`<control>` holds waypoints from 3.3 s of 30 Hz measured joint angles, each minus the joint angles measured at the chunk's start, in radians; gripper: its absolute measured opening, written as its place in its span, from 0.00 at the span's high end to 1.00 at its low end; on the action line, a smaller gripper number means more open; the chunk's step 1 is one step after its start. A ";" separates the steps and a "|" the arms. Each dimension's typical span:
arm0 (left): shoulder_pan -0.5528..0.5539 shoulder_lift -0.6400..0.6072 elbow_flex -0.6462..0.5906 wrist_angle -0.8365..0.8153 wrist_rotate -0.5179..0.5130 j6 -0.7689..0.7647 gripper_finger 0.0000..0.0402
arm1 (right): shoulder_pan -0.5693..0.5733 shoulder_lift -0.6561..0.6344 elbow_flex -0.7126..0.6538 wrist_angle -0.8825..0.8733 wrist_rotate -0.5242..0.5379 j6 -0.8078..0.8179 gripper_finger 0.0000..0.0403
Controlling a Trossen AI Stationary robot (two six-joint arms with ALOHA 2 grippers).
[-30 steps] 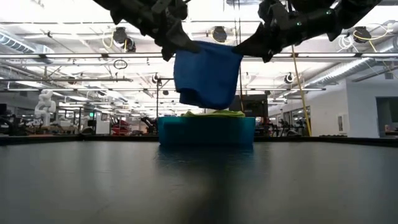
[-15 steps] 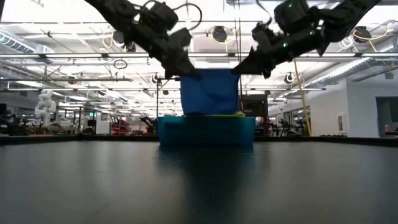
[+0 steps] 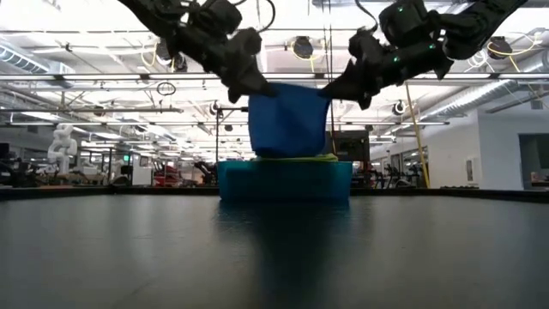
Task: Fold microfiber towels
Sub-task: Put the folded blue microfiber cloth into the blue bin, then return to Home Position
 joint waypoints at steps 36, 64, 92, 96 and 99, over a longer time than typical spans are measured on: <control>0.151 0.118 0.000 0.108 -0.022 0.145 0.91 | -0.221 0.239 0.008 0.148 -0.086 0.035 1.00; 0.151 0.093 -0.001 0.068 -0.236 0.169 0.60 | -0.251 0.259 0.033 0.161 0.038 -0.131 0.58; -0.509 -0.960 -0.512 0.079 -0.577 -0.022 0.99 | 0.193 -0.988 -0.229 -0.514 0.189 -0.142 0.98; -0.546 -1.082 -0.595 0.083 -0.608 -0.021 0.96 | 0.220 -1.030 -0.231 -0.599 0.223 -0.189 0.99; -0.550 -1.176 -0.656 0.081 -0.610 -0.020 0.96 | 0.226 -1.049 -0.231 -0.642 0.214 -0.227 0.98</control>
